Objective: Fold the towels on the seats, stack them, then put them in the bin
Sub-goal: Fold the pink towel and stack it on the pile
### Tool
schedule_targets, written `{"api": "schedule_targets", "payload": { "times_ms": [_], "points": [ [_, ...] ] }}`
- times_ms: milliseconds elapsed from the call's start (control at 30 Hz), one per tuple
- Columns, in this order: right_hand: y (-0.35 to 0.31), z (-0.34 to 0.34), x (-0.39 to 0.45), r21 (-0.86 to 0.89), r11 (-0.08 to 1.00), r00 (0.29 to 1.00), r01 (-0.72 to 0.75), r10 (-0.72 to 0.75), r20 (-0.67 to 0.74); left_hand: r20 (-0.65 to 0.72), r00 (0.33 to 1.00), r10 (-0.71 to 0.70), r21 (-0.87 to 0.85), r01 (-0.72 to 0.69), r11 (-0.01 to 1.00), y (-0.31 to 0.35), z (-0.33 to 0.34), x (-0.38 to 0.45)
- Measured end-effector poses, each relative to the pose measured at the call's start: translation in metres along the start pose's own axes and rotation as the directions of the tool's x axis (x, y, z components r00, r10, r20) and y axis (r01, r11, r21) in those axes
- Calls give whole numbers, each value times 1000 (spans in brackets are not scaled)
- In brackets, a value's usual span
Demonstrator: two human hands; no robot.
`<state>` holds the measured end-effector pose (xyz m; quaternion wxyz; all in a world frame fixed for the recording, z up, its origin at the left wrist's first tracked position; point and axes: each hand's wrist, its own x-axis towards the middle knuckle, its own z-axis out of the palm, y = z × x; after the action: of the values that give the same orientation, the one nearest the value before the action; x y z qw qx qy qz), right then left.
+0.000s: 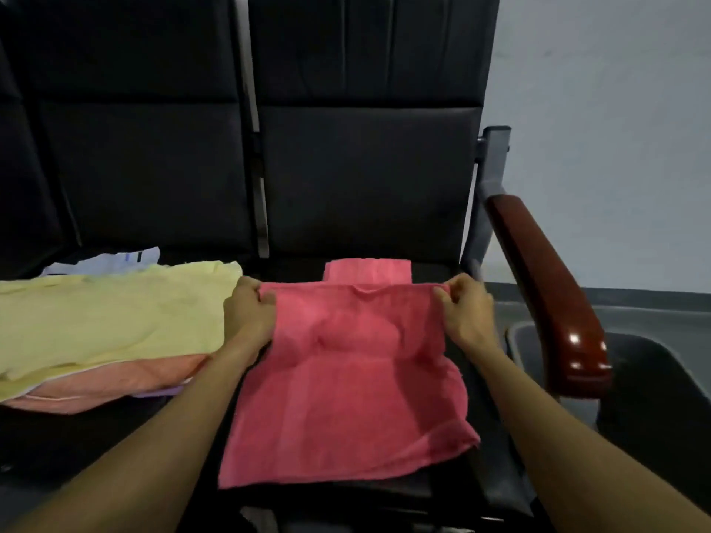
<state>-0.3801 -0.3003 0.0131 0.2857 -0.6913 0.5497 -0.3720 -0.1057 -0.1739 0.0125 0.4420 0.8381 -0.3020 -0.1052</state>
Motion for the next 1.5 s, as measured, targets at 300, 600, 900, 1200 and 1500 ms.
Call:
{"api": "schedule_targets", "payload": {
  "times_ms": [300, 600, 900, 1200, 1500],
  "points": [
    [6, 57, -21, 133, 987, 905, 93, -140, 402, 518, 771, 370, -186, -321, 929, 11, 68, -54],
    [47, -10, -33, -126, 983, 805, 133, -33, 593, 573, 771, 278, 41, -366, 930, 16, 108, -82],
    [65, -42, -61, -305, 915, 521, 263, 132, 843, 650, 728, 219, 154, -408, 900, 6, 135, -109],
    [65, -57, -67, -448, 828, 493, 336, 250, 833, 629, 761, 158, 203, -358, 912, 2, 137, -105],
    [60, -53, -74, -499, 796, 688, 343, 148, 710, 575, 802, 161, 189, -322, 928, 1, 135, -101]
  ]
}}
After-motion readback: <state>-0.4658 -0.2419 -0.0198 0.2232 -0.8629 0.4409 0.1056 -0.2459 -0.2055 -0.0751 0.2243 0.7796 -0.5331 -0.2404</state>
